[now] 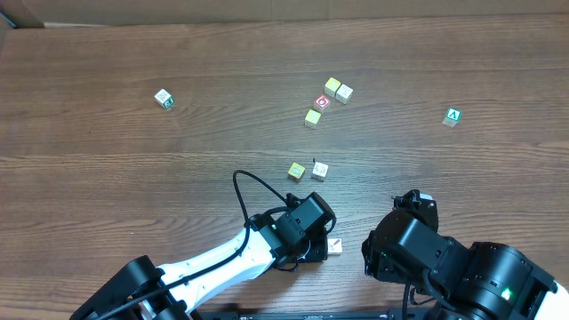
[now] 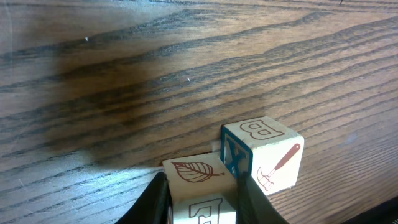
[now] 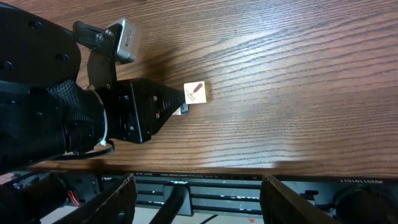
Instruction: Flip 4 blocks
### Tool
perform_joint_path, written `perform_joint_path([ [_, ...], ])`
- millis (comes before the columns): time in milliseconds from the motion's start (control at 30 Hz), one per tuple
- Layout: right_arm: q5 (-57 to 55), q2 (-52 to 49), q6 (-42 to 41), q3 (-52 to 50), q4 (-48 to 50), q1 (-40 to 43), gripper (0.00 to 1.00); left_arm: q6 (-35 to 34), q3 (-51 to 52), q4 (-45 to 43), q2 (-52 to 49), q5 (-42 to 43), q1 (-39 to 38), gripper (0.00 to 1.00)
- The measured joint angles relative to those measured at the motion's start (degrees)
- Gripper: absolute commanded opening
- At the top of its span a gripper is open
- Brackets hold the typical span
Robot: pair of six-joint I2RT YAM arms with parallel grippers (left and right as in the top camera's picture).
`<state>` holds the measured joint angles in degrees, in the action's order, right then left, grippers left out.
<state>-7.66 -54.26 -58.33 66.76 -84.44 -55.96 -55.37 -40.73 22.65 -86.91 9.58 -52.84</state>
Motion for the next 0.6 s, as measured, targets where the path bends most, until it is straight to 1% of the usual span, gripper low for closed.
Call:
perform_joint_path([
  [133, 0.0, 0.0, -0.1, 0.0, 0.0, 0.0, 0.65, 0.0, 0.0, -0.3, 0.0, 0.0, 0.8, 0.13],
  [200, 0.0, 0.0, -0.1, 0.0, 0.0, 0.0, 0.65, 0.0, 0.0, -0.4, 0.0, -0.2, 1.4, 0.1],
  [367, 0.0, 0.0, -0.1, 0.0, 0.0, 0.0, 0.65, 0.0, 0.0, -0.5, 0.0, -0.6, 1.7, 0.1],
  [433, 0.2, 0.0, -0.1, 0.0, 0.0, 0.0, 0.65, 0.0, 0.0, -0.5, 0.0, -0.7, 1.7, 0.12],
  [533, 0.2, 0.0, -0.1, 0.0, 0.0, 0.0, 0.65, 0.0, 0.0, -0.5, 0.0, -0.7, 1.7, 0.22],
  [600, 0.2, 0.0, -0.2, 0.0, 0.0, 0.0, 0.65, 0.0, 0.0, -0.5, 0.0, -0.9, 1.7, 0.26],
])
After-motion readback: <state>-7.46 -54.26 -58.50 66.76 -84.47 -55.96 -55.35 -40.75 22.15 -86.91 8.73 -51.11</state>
